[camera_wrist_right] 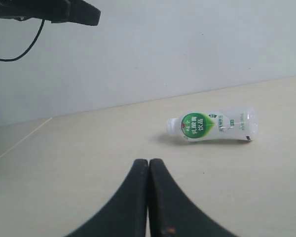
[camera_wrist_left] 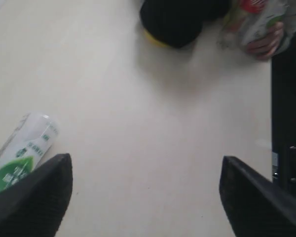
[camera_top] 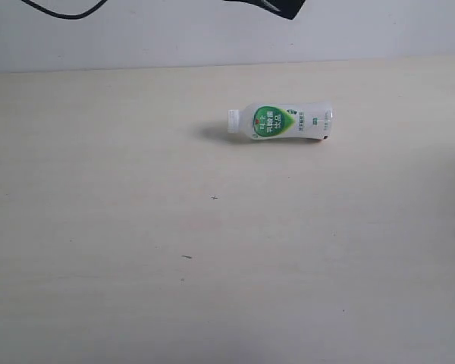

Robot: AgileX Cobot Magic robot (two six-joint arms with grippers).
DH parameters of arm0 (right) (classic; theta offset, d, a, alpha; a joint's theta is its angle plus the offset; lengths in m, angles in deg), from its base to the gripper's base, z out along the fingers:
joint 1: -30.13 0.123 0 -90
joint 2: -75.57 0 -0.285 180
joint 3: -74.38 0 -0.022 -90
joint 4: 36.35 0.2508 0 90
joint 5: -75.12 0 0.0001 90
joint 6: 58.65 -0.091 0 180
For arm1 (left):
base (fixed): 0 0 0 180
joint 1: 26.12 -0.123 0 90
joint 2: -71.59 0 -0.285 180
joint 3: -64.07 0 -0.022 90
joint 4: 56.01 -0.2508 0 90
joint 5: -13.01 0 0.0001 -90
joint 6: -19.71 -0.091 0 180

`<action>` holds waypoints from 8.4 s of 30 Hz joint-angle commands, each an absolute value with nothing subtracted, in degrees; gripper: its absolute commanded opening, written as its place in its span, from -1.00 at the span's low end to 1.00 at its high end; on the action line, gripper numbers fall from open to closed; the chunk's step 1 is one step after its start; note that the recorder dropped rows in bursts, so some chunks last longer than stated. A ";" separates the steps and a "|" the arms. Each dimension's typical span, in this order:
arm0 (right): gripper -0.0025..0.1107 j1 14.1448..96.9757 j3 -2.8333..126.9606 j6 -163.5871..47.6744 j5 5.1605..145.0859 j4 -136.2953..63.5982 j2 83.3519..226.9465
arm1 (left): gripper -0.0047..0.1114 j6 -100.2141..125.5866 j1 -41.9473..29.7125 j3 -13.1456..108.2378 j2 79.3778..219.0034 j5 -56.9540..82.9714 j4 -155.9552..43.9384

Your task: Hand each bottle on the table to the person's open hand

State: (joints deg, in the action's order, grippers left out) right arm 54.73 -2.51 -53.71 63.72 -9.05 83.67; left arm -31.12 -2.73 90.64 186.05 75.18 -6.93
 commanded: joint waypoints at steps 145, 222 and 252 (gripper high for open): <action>-0.96 54.82 -2.83 -53.30 63.64 -9.39 83.35 | 0.31 -48.10 1.95 99.95 210.33 58.70 -41.42; -0.96 54.82 -2.83 -53.30 63.64 -9.39 83.35 | 0.36 -93.56 -9.69 99.70 222.12 52.76 4.91; -0.96 54.82 -2.83 -53.30 63.64 -9.39 83.35 | 0.36 -95.57 -9.38 99.70 225.84 53.92 4.16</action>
State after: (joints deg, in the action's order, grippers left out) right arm 54.73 -2.51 -53.71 63.69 -9.05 83.67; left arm -95.32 -9.52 99.55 225.71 54.32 4.04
